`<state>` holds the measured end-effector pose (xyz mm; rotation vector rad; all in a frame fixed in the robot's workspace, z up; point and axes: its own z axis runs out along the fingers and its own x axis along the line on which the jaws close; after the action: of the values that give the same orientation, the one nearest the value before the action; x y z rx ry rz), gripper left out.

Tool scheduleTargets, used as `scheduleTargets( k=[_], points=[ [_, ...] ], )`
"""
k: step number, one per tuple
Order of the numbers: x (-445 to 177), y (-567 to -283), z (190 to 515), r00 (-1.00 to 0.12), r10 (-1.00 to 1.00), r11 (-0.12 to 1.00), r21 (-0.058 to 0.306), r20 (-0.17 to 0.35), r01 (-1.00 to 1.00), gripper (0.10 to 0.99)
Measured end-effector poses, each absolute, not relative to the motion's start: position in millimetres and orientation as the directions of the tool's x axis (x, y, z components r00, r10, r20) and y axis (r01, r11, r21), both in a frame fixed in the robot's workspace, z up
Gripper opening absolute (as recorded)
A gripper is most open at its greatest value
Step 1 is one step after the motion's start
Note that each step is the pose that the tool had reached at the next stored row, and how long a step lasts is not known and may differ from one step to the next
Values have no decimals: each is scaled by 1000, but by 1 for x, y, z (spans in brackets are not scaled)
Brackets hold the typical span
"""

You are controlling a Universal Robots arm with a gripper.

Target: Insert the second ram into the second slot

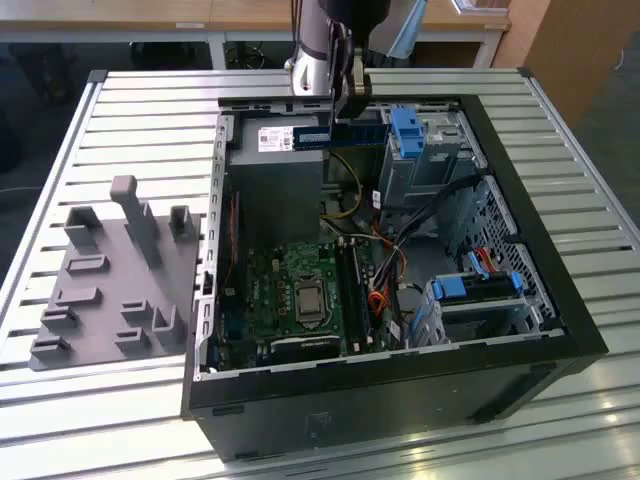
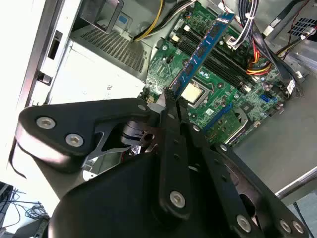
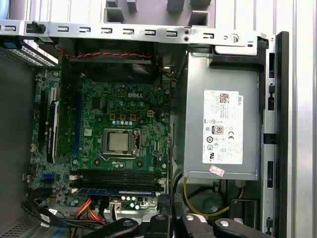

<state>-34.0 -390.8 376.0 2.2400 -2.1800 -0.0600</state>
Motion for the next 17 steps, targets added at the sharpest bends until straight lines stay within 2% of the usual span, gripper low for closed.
scheduleTargets(
  k=[17],
  points=[
    [-34, -395, 376, 27, -999, -27, 38, -17, -999, 137]
  ],
)
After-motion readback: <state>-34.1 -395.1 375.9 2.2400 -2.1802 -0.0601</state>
